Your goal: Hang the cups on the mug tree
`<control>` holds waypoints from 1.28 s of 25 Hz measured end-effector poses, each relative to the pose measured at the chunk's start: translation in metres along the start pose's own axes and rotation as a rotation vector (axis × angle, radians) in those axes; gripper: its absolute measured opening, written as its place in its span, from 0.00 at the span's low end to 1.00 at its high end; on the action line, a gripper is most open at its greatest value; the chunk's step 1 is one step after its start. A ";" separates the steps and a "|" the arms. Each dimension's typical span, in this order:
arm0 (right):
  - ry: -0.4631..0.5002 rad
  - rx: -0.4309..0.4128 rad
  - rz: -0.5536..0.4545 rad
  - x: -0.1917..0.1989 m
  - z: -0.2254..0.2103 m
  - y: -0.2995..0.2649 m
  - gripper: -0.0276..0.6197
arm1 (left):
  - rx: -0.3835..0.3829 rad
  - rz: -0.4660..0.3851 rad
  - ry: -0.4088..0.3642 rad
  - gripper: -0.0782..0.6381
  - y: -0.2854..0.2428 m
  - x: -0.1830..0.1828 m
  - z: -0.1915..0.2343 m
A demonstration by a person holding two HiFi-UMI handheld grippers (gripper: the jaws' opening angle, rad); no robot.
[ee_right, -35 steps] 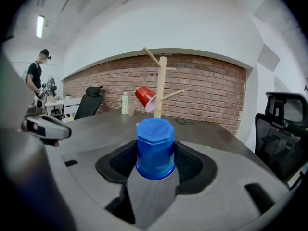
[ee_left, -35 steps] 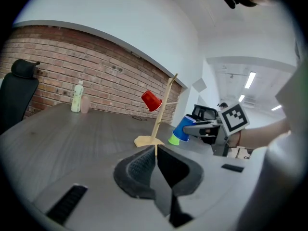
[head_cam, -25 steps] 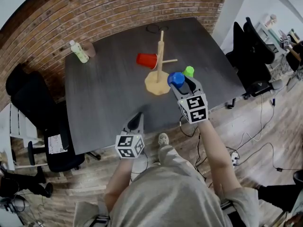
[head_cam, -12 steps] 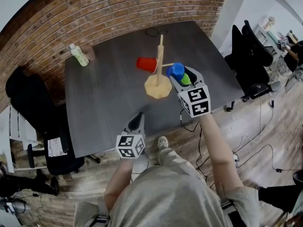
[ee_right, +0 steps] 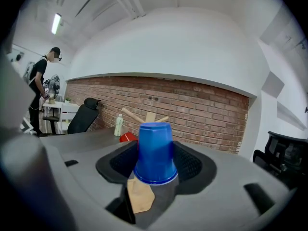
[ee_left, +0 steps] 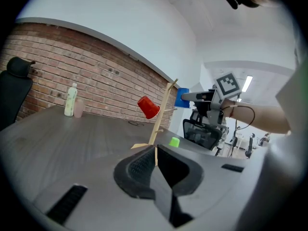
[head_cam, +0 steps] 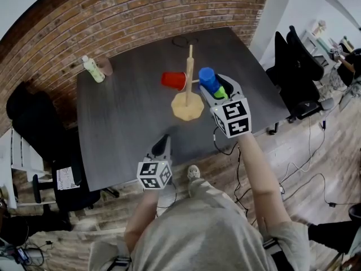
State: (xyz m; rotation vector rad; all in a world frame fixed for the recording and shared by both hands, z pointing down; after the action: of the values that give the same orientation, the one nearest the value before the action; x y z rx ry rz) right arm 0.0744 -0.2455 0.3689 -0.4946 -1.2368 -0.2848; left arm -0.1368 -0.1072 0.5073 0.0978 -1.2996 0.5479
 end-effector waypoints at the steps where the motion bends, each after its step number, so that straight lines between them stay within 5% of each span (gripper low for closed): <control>1: 0.001 0.002 -0.005 -0.002 -0.002 -0.001 0.40 | 0.000 0.000 0.000 0.13 -0.001 0.000 -0.001; 32: -0.196 0.020 0.056 0.033 -0.025 -0.030 0.41 | -0.019 0.009 0.008 0.13 -0.012 -0.001 0.003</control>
State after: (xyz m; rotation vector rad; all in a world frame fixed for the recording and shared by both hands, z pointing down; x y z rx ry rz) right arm 0.0914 -0.2821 0.4007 -0.5487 -1.4121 -0.1797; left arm -0.1343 -0.1190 0.5103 0.0739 -1.2975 0.5433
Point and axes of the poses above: the fingertips, and each gripper's own axes: y backward along the fingers, z to its left, x out of its underside, the point moved 8 cm from there along y, backward along the fingers, and after that the axes turned 2 degrees about x, right-handed, at the moved point
